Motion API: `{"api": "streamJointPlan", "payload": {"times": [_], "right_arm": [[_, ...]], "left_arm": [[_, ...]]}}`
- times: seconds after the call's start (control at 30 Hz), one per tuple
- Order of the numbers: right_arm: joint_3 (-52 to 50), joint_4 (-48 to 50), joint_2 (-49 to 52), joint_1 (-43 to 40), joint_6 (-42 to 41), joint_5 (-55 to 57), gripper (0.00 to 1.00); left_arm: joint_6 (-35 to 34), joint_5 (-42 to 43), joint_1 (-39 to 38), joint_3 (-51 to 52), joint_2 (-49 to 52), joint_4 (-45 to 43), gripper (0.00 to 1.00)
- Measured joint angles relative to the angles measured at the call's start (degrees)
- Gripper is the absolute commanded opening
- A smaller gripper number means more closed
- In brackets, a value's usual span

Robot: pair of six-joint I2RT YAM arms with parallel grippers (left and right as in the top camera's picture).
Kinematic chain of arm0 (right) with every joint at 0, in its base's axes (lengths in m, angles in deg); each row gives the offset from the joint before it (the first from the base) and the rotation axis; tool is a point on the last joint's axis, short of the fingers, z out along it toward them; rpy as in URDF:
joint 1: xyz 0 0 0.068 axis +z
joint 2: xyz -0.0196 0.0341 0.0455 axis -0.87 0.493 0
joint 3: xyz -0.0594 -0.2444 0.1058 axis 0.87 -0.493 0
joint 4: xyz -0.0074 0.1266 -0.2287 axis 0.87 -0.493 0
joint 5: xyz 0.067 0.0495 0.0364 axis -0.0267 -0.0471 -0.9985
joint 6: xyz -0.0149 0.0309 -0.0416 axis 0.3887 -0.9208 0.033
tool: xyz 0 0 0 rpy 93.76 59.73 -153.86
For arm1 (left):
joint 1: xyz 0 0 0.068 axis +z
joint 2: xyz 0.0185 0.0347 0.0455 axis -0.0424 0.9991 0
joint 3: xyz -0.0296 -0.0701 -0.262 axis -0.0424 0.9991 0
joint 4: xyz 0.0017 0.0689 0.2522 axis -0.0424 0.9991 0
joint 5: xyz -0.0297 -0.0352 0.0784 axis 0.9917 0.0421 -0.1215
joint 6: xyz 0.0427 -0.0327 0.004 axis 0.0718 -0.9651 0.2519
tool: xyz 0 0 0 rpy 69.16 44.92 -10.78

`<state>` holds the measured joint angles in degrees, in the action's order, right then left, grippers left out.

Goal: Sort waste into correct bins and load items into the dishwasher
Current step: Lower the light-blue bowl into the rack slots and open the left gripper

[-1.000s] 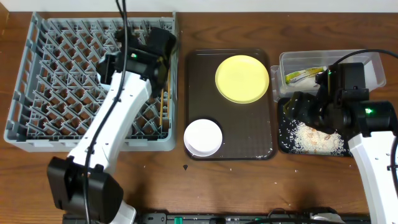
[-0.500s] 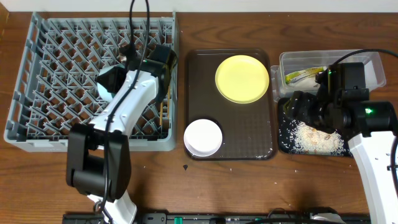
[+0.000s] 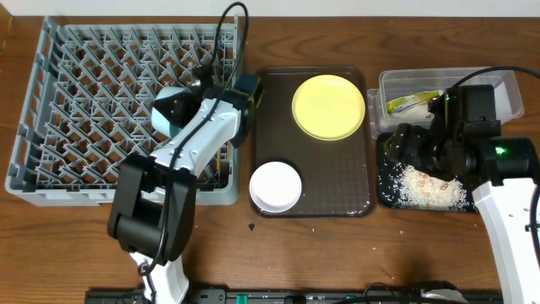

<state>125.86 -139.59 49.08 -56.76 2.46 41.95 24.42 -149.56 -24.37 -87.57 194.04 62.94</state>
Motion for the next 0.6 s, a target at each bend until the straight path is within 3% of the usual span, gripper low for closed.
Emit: {"api": "streamJointPlan", "payload": {"times": [0.6], "right_arm": [[0.0, -0.13, 0.0, 0.0, 0.0, 0.0, 0.78]], "left_arm": [[-1.11, -0.2, 3.45, 0.0, 0.22, -9.16, 0.09]]}}
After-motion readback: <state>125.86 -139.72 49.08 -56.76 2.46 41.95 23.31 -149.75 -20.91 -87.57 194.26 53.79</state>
